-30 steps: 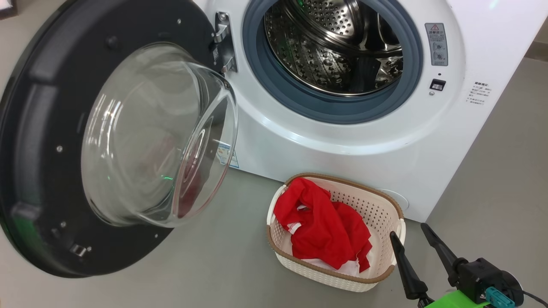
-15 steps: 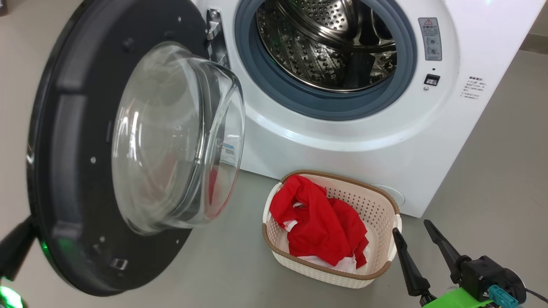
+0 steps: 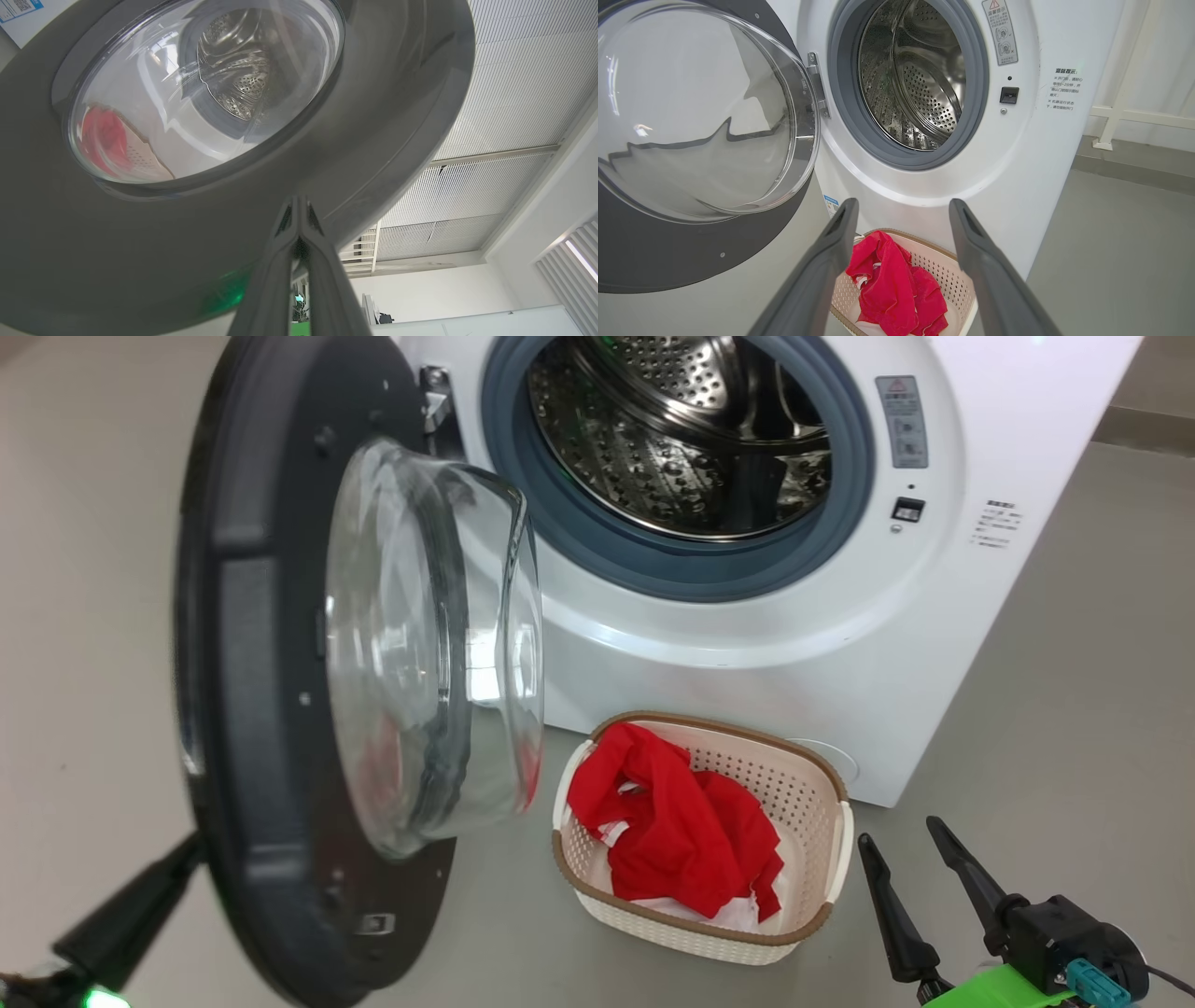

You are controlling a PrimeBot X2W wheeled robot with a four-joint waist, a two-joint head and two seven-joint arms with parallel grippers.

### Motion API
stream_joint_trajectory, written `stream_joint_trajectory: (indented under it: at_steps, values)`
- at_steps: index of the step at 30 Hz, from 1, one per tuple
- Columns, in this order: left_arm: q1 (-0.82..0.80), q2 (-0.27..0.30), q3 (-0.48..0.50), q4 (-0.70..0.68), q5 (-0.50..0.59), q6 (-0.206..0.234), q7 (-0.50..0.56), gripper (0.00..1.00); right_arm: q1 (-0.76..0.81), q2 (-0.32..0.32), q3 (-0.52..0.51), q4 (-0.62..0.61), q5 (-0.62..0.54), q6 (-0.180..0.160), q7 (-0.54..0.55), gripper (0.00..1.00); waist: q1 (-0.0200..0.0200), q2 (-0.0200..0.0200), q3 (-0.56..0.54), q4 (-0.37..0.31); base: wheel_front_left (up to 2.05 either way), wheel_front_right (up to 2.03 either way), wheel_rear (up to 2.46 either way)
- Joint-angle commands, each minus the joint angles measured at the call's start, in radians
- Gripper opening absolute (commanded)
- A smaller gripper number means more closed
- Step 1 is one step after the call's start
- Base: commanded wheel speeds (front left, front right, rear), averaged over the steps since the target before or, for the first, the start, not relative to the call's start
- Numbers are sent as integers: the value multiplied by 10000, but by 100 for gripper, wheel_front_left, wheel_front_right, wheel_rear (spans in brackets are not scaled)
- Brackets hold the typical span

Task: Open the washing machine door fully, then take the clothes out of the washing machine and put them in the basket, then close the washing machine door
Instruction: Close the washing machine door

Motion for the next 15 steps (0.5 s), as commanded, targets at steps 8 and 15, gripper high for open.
stream_joint_trajectory:
  at_steps: [8,15]
  values:
    - [232,-184,-11,-1394,-209,138,333,0,-551,-108,199,-154,38,63,-148,100,0,-1,16,-642,0,0,0]
    - [270,-372,-144,-1668,-217,109,380,0,-585,-108,191,-96,68,63,-180,100,0,-1,54,-1198,0,0,0]
